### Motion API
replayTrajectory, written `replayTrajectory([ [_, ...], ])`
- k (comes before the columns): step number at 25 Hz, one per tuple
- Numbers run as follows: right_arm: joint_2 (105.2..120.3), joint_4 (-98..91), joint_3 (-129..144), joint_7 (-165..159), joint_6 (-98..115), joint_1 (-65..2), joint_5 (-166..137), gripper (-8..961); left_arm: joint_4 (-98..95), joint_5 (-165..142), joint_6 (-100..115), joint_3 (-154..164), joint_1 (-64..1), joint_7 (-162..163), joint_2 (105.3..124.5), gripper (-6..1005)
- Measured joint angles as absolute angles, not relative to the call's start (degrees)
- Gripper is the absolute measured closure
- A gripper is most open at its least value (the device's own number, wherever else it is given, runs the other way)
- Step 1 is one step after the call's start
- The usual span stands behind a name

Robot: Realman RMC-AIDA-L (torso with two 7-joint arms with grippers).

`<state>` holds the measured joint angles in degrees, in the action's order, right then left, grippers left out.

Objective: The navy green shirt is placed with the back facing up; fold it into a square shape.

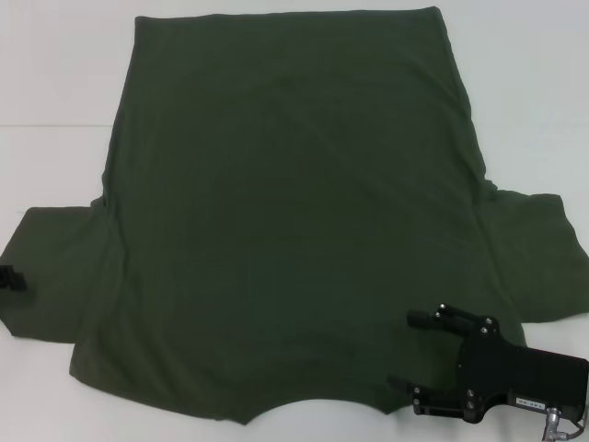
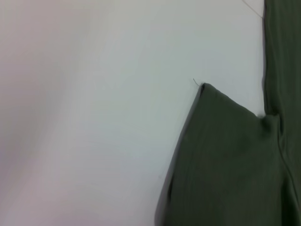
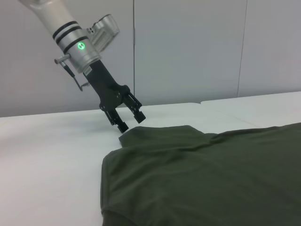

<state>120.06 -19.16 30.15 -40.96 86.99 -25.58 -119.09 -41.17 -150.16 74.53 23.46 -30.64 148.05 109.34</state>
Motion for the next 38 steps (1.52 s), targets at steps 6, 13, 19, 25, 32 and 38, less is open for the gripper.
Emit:
replayTrajectory([
  [6, 120.06, -19.2, 30.1, -41.0, 87.0, -25.6, -119.1, 69, -40.8, -150.2, 74.2, 23.5, -30.8, 147.9, 109.30, 126],
  [13, 120.06, -19.2, 30.1, -41.0, 86.9, -25.6, -119.1, 68, -40.7, -149.9, 74.2, 23.5, -30.8, 147.9, 109.34, 127],
  [19, 120.06, -19.2, 30.1, -41.0, 86.9, -25.6, -119.1, 69, -39.9, -149.7, 74.2, 23.5, -31.4, 147.9, 109.43, 126],
  [25, 120.06, -19.2, 30.1, -41.0, 86.8, -25.6, -119.1, 68, -39.2, -149.9, 73.8, 23.5, -32.0, 147.7, 109.60, 127],
  [32, 120.06, -19.2, 30.1, -41.0, 86.8, -25.6, -119.1, 68, -38.4, -149.7, 73.7, 23.5, -32.8, 147.6, 109.70, 126],
  [38, 120.06, -19.2, 30.1, -41.0, 86.8, -25.6, -119.1, 68, -38.3, -150.1, 73.7, 24.2, -33.7, 147.5, 110.07, 127],
])
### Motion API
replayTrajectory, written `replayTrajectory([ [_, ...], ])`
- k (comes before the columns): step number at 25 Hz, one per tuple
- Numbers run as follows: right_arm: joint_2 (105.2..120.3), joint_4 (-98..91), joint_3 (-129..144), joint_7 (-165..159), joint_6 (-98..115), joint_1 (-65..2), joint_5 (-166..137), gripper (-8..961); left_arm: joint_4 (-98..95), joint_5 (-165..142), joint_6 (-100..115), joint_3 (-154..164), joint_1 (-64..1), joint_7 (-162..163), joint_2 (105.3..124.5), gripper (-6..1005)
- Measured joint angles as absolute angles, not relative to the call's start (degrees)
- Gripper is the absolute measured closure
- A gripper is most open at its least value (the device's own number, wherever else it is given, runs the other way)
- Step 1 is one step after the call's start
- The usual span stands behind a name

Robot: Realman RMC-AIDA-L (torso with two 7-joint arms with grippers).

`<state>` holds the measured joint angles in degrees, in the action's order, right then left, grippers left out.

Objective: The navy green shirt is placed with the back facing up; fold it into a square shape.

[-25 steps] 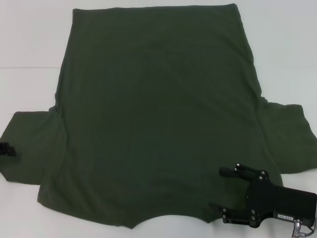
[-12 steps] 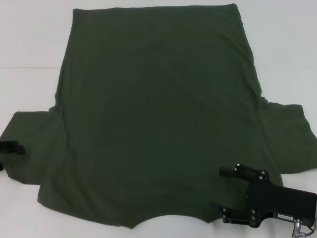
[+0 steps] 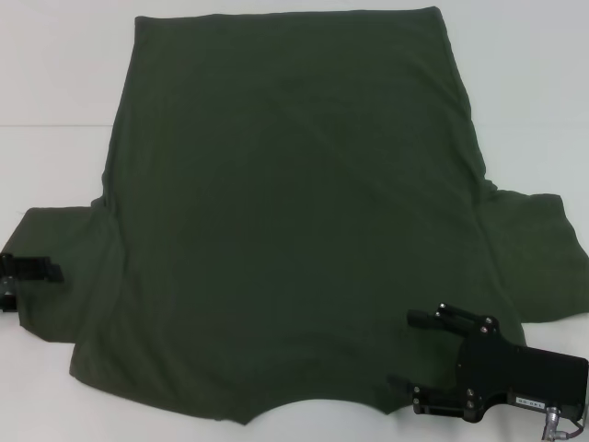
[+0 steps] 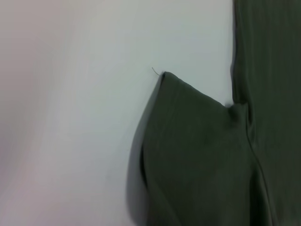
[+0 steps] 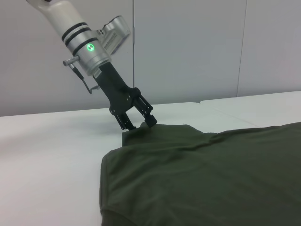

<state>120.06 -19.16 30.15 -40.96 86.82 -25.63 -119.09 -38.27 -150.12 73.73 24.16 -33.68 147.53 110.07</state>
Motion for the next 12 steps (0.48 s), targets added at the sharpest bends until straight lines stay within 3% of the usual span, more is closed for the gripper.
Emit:
replayTrajectory([
  [9, 120.06, -19.2, 30.1, -41.0, 86.9, -25.7, -119.0, 69, -38.9, -150.1, 73.6, 27.1, -33.9, 147.9, 110.22, 134],
  [12, 120.06, -19.2, 30.1, -41.0, 87.0, -25.7, -118.9, 69, -39.4, -150.1, 73.8, 28.9, -34.0, 148.1, 110.05, 255],
])
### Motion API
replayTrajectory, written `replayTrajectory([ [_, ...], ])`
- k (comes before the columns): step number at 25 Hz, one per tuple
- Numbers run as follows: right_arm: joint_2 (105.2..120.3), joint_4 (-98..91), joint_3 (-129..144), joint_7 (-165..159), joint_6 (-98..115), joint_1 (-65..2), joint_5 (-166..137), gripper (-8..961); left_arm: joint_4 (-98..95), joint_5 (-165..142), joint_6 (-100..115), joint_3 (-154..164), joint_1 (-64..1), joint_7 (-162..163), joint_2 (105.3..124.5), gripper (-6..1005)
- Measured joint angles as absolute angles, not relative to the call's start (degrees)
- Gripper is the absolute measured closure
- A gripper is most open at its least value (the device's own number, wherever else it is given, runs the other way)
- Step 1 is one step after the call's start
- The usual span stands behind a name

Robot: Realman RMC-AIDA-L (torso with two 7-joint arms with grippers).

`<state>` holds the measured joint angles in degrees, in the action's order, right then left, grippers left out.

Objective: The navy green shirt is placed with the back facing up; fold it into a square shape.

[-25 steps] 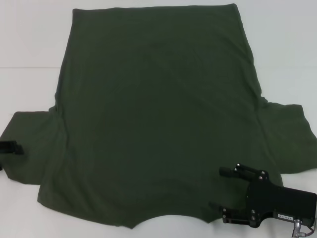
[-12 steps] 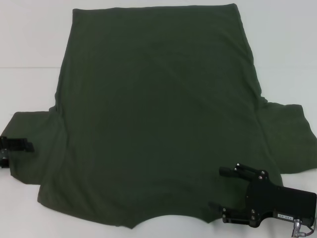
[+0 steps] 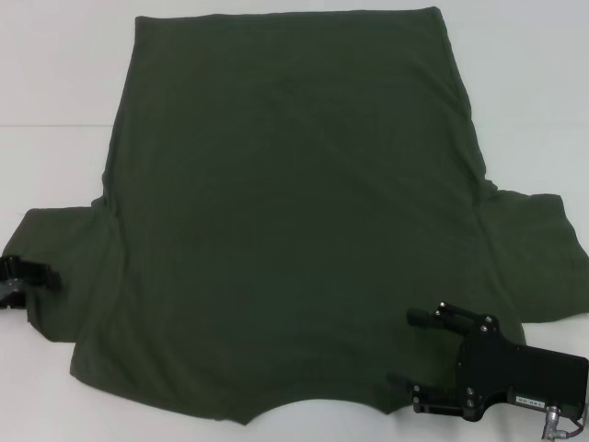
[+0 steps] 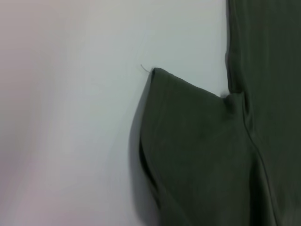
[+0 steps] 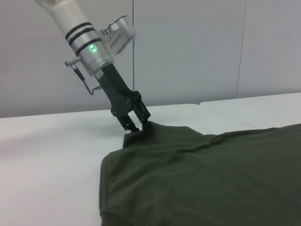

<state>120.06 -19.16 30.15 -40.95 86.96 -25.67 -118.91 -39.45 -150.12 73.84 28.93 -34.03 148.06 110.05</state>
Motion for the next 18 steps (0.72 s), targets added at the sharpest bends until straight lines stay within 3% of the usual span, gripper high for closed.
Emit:
replayTrajectory([
  [10, 119.97, -19.2, 29.9, -41.0, 87.4, -25.7, -118.6, 69, -41.5, -152.8, 72.9, 31.6, -34.5, 148.9, 110.66, 542],
  [18, 119.97, -19.2, 29.9, -41.0, 87.4, -25.8, -118.6, 69, -41.7, -153.0, 72.8, 32.9, -34.6, 149.1, 110.89, 850],
])
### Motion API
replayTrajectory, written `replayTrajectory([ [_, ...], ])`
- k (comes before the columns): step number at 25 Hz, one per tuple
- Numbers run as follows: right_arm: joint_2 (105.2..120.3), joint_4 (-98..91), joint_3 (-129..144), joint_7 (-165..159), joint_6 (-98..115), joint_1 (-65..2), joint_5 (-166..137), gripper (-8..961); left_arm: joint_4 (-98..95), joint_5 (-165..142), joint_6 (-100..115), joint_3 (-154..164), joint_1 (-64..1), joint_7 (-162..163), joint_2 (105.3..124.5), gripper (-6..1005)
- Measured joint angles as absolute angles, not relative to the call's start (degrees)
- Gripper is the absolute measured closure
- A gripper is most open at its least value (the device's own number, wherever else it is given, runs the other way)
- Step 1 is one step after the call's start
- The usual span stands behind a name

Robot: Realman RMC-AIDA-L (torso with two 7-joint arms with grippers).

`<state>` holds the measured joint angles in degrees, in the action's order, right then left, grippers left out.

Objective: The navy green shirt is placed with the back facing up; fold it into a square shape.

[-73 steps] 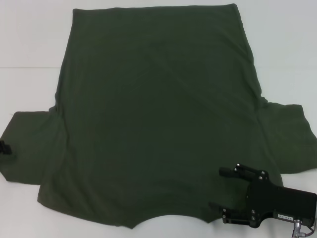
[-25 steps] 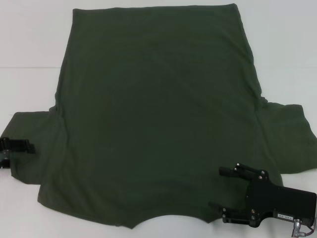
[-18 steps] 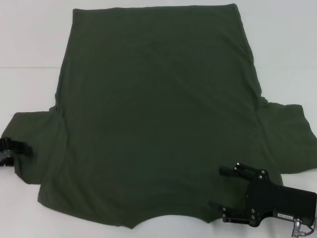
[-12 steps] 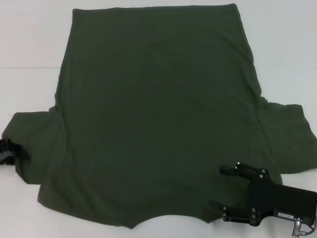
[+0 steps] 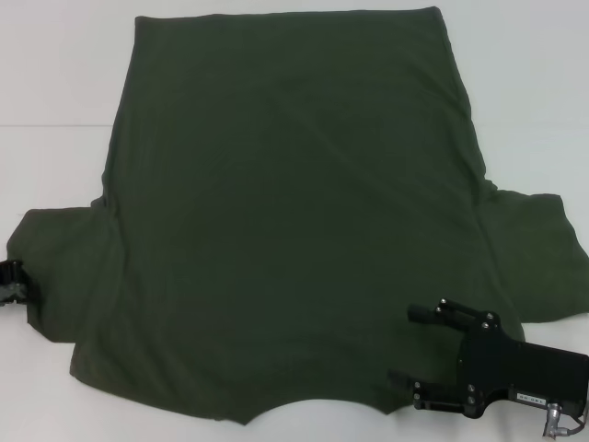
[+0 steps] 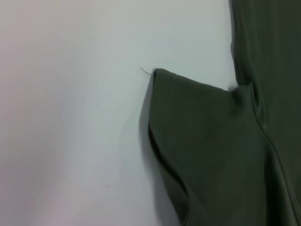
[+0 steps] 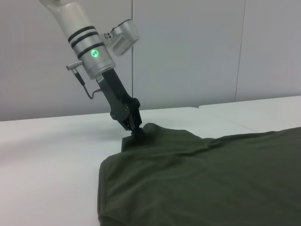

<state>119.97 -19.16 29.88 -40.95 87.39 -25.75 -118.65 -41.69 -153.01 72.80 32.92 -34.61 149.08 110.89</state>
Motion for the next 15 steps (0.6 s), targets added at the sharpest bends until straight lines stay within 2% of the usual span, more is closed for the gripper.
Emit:
replayTrajectory([
  [3, 119.97, -19.2, 29.9, -41.0, 87.4, -25.8, -118.6, 68, -41.8, -153.0, 72.7, 33.1, -34.6, 149.1, 111.02, 945],
  [15, 119.97, -19.2, 29.8, -41.0, 87.4, -25.7, -118.7, 69, -43.4, -153.0, 72.4, 33.0, -33.9, 148.1, 111.16, 966],
])
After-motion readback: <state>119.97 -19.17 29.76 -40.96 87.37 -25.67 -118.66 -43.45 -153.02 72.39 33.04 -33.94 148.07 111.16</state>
